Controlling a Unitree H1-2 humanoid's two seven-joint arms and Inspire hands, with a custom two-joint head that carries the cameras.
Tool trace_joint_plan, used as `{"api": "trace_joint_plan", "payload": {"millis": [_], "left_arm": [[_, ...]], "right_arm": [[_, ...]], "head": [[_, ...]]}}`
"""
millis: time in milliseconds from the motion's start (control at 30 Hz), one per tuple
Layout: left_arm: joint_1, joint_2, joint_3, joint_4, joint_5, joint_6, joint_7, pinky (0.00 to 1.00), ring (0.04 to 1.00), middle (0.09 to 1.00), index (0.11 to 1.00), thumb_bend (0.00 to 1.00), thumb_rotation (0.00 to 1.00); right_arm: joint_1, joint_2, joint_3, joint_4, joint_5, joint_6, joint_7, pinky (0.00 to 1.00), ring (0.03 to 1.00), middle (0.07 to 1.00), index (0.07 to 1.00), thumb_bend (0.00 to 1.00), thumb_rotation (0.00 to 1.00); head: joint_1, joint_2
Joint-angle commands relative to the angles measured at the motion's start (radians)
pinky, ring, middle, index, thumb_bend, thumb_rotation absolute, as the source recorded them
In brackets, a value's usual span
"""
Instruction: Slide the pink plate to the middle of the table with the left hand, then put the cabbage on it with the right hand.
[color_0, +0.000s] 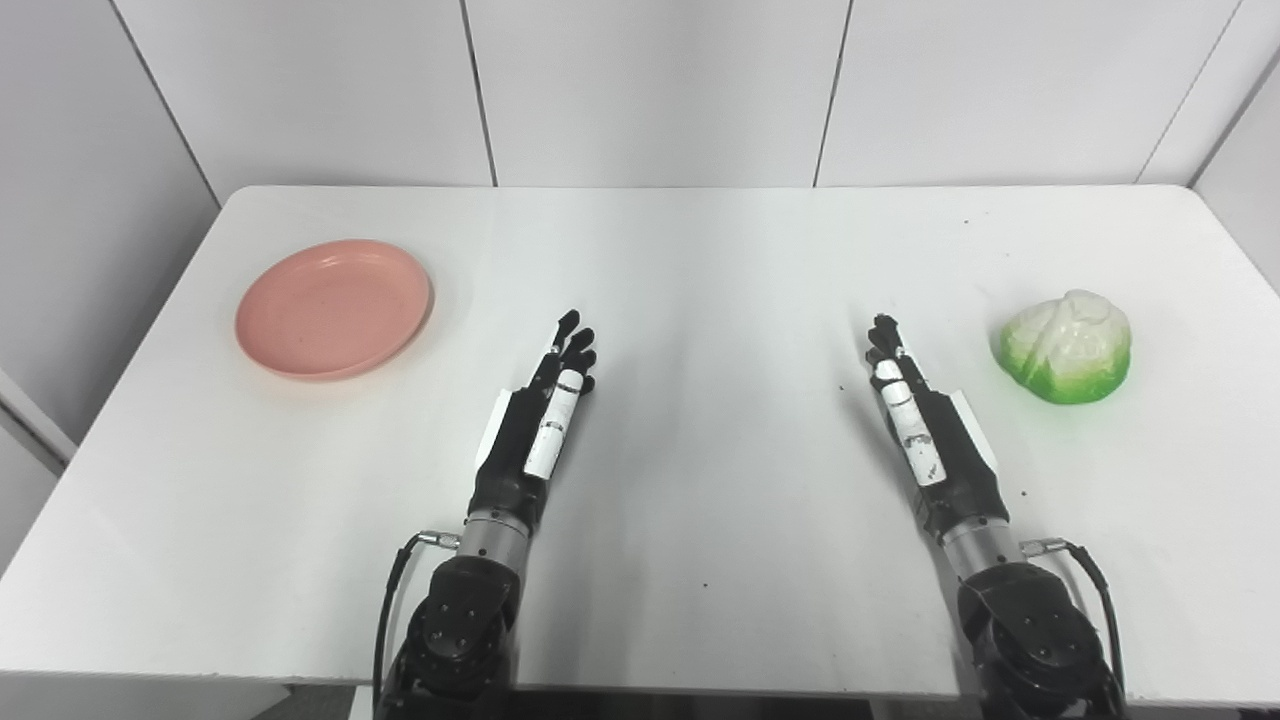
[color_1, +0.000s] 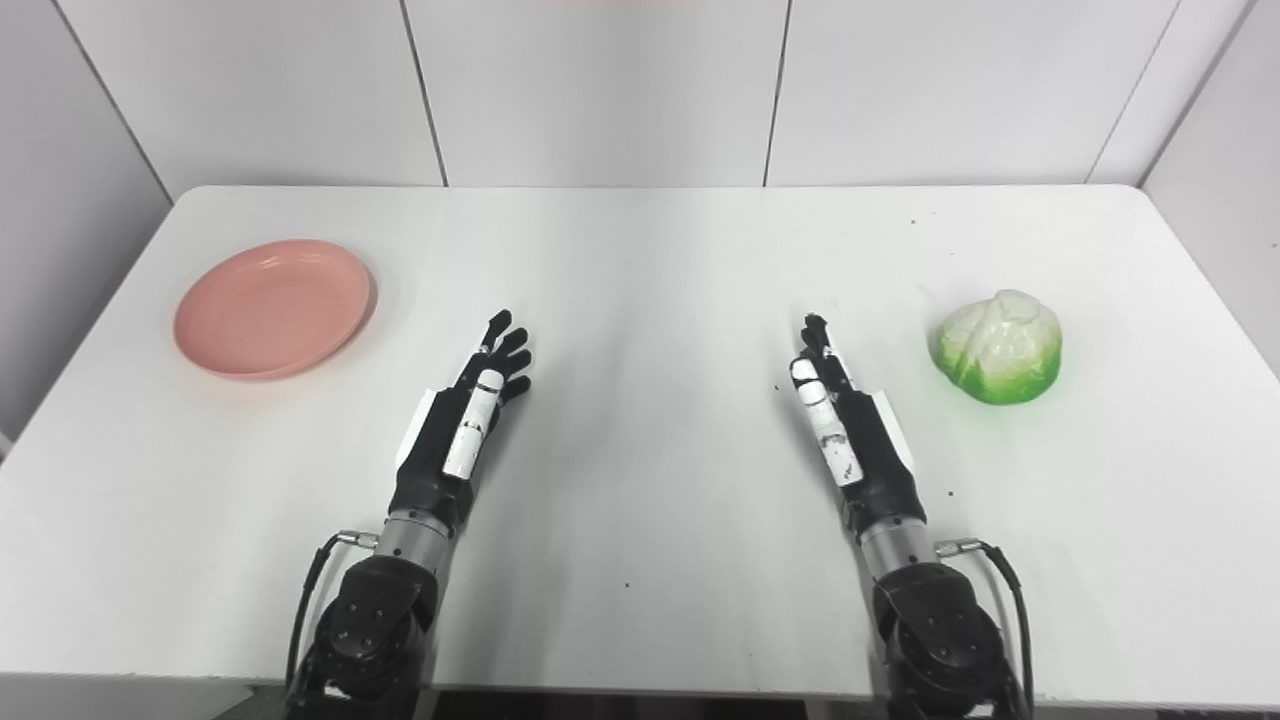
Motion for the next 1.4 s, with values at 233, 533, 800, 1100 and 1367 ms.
{"api": "trace_joint_plan", "payload": {"millis": [233, 533, 800, 1100, 1367], "left_arm": [[0.021, 0.011, -0.002, 0.032, -0.006, -0.012, -0.007, 0.92, 0.936, 0.956, 0.96, 0.42, 1.0], [0.021, 0.01, -0.001, 0.034, -0.007, -0.01, -0.007, 0.92, 0.936, 0.956, 0.961, 0.42, 1.0], [0.018, 0.012, -0.004, 0.035, -0.009, -0.01, -0.006, 0.92, 0.937, 0.957, 0.962, 0.42, 1.0], [0.012, 0.004, -0.01, 0.051, -0.001, -0.018, -0.001, 0.92, 0.938, 0.957, 0.962, 0.43, 1.0], [-0.014, -0.038, -0.044, 0.13, 0.054, -0.053, 0.046, 0.91, 0.933, 0.952, 0.959, 0.46, 1.0]], "right_arm": [[0.003, 0.007, 0.011, 0.002, 0.004, -0.006, 0.016, 1.0, 1.0, 1.0, 1.0, 0.42, 1.0], [0.004, 0.005, 0.011, 0.003, 0.008, -0.013, 0.021, 1.0, 1.0, 1.0, 1.0, 0.42, 1.0], [-0.002, 0.004, 0.009, 0.017, 0.006, -0.024, 0.02, 1.0, 1.0, 1.0, 1.0, 0.42, 1.0], [-0.002, -0.004, 0.003, 0.018, 0.015, -0.032, 0.025, 1.0, 1.0, 1.0, 1.0, 0.4, 1.0], [-0.004, -0.042, -0.024, 0.047, 0.068, -0.066, 0.065, 1.0, 1.0, 1.0, 1.0, 0.39, 1.0]], "head": [[0.001, 0.001], [0.001, 0.001], [0.004, 0.005], [0.095, -0.012], [0.282, -0.076]]}}
